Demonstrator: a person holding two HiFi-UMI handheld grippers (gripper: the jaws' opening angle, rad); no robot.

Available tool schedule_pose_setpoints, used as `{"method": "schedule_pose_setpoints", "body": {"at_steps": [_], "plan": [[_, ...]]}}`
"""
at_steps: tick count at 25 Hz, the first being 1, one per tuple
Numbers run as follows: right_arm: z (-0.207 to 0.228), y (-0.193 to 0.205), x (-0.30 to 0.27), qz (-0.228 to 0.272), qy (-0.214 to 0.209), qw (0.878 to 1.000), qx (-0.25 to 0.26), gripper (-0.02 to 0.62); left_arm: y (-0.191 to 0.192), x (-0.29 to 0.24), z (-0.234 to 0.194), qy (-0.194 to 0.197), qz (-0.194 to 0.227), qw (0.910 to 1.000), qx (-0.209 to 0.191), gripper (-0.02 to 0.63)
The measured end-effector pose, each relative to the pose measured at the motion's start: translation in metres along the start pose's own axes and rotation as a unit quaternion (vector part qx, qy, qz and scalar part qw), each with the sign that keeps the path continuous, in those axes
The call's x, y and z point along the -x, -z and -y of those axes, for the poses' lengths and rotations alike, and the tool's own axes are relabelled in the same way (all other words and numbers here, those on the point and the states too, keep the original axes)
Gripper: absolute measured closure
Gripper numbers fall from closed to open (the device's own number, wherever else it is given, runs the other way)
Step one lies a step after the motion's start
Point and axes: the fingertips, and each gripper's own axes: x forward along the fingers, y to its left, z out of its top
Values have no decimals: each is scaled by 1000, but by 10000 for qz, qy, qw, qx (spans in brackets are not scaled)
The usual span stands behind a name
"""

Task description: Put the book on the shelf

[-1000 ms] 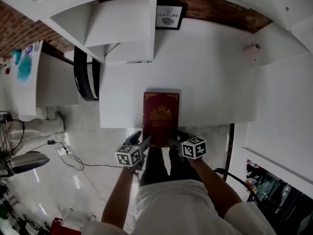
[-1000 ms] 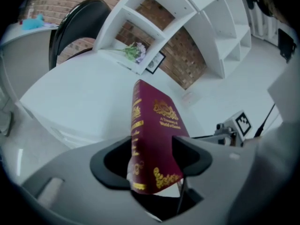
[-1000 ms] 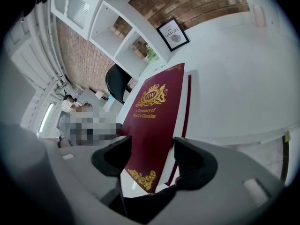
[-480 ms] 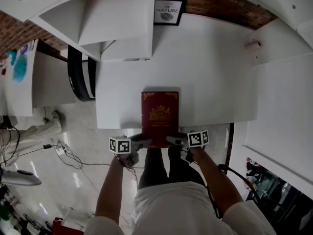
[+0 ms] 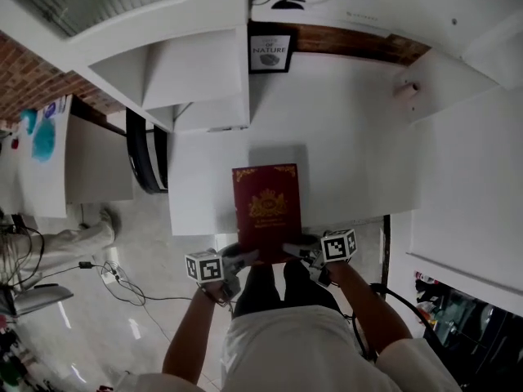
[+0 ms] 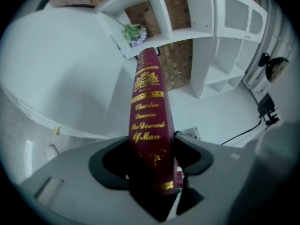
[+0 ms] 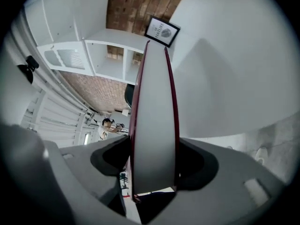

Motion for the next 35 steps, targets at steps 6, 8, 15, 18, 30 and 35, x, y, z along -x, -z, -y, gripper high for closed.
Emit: {"method": "schedule_pose_setpoints", "body": {"at_steps": [6,8,15,18,30,35], "plan": [[-96,-45,40,301,-156,9976,612,293,-46,21,99,109,40,9978,-649,301],[-126,-61,56,505,-173,9960,717,293,-63,24,138,240,72,9966,-789,302],[-211,-108,114,948,-242,9905,968,293,-105,30,247,374,58,9936,-1066,304],[-250,-122,142,995,-221,9890,1076,293,-115,34,294,441,138,9927,-1112,304],[-351,-209,213,742,-390,9889,1224,295,-191,33,430,494,420,9913,-1147,313],[-358,-254,218,726,-365,9929,865,295,-237,21,446,552,605,9918,-983,313]]}}
